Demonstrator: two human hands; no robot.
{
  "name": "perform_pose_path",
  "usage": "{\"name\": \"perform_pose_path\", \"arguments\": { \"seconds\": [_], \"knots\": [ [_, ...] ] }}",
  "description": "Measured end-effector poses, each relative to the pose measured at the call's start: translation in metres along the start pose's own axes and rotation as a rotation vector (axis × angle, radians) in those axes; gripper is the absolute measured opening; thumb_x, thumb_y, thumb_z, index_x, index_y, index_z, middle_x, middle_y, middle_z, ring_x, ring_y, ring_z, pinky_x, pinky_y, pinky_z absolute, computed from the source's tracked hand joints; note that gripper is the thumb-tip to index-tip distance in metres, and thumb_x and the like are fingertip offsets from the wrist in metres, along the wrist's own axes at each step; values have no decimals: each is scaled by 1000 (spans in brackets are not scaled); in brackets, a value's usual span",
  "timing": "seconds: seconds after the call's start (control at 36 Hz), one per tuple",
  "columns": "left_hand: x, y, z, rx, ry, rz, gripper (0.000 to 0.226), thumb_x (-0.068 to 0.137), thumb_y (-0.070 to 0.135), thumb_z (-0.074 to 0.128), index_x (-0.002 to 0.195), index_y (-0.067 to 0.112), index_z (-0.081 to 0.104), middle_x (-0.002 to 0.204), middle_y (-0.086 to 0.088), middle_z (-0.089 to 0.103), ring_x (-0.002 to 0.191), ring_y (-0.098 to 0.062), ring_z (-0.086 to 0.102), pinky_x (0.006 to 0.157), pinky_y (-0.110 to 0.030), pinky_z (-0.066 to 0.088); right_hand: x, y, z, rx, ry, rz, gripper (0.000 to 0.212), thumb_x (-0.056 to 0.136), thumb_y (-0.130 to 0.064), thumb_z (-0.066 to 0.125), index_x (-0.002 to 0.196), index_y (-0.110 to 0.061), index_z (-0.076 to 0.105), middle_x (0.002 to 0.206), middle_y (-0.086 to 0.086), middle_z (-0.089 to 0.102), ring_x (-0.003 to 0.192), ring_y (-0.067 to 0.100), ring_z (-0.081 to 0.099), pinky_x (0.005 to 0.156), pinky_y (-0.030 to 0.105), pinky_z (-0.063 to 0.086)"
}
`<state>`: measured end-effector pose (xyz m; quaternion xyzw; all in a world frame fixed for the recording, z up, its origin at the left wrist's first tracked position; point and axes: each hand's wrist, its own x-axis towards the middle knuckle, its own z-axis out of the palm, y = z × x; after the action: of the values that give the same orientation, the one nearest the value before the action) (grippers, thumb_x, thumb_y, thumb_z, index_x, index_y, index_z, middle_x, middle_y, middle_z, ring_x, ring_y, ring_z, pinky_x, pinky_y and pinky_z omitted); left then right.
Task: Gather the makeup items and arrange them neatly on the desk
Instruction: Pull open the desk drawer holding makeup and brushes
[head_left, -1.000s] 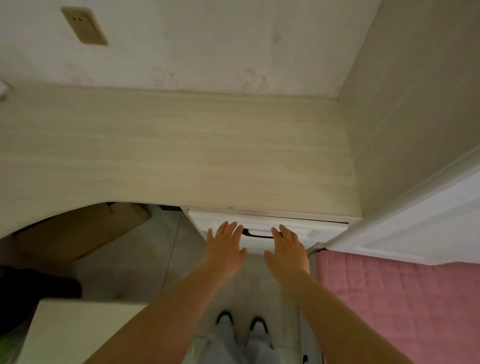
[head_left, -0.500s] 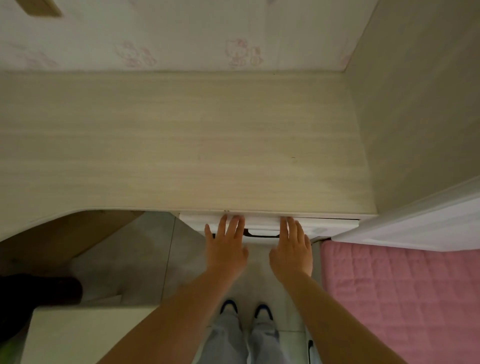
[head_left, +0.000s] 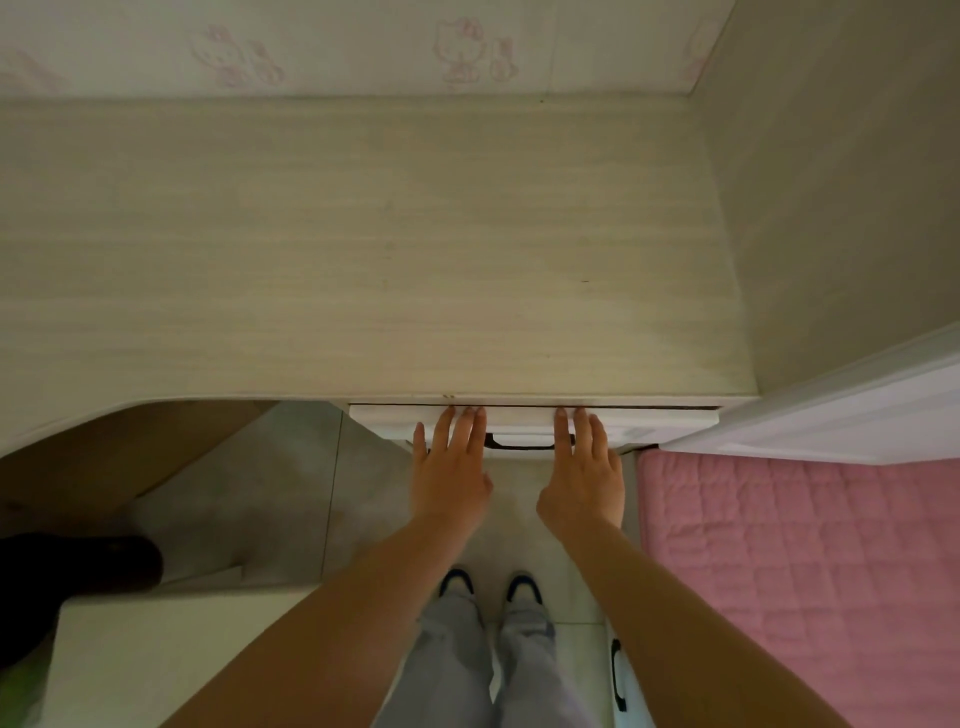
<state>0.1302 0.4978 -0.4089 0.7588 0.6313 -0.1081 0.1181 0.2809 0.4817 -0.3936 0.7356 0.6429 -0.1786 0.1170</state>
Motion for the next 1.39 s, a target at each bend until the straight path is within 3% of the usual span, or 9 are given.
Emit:
{"name": "perform_pose_path", "arguments": {
  "seconds": [0.11,0.17,0.31,0.42,0.64,0.81,0.97,1.11,1.39],
  "knots": [
    [-1,-2,-2,34,-17,20,83,92,41,46,148,19,-11,157,2,0,145,-25,-9,109,-48,-15,-2,0,-1,-23,-15,-6,95,82,-23,52,147,-15,-17,157,7,-12,145,25,-7,117,37,13],
    [-1,-3,-3,25,-36,31,85,92,41,48,148,19,-11,157,2,1,145,-27,-10,111,-48,-12,-3,1,-2,-33,-21,-11,96,82,-23,53,147,-15,-17,157,7,-12,145,25,-6,117,37,14],
    [1,-4,-9,-3,-43,52,82,88,39,54,149,20,3,153,0,13,144,-29,1,112,-42,22,-4,3,-4,-42,-20,-24,96,81,-24,56,148,-16,-13,157,6,-9,145,25,-3,116,35,17],
    [6,-8,-18,-21,-11,49,73,85,40,57,145,22,20,146,-1,22,138,-25,19,102,-40,34,-5,5,-5,-55,-9,-33,94,81,-23,54,148,-17,-12,157,5,-7,145,24,-1,114,36,21],
    [5,-13,-24,-31,28,73,63,86,41,55,141,26,29,144,1,28,133,-22,28,99,-39,35,-7,6,-8,-61,-29,-29,94,80,-23,55,148,-16,-9,155,5,-2,144,25,2,109,37,29],
    [2,-12,-32,-41,23,51,57,88,42,51,139,23,32,137,0,39,126,-22,37,95,-37,37,-8,3,-14,-32,-18,-32,85,79,-21,55,147,-16,4,151,6,11,140,26,12,105,36,33],
    [2,-9,-44,-37,1,27,49,90,41,49,134,18,43,131,0,45,120,-20,42,95,-36,38,-18,7,-12,6,-29,-36,86,79,-19,54,148,-18,2,152,5,8,141,24,11,107,37,34],
    [-1,-9,-50,-59,-18,9,40,93,37,47,129,20,51,120,0,50,109,-19,47,86,-31,42,-29,8,-10,23,-35,-32,87,81,-20,54,149,-22,1,153,4,7,142,25,10,110,39,32],
    [-23,-11,-40,-115,-61,10,32,96,32,45,124,20,53,127,-1,48,115,-21,44,91,-35,45,-48,9,-8,45,-22,-31,66,86,-23,50,145,-22,21,145,8,22,131,26,26,104,34,36]
  ]
}}
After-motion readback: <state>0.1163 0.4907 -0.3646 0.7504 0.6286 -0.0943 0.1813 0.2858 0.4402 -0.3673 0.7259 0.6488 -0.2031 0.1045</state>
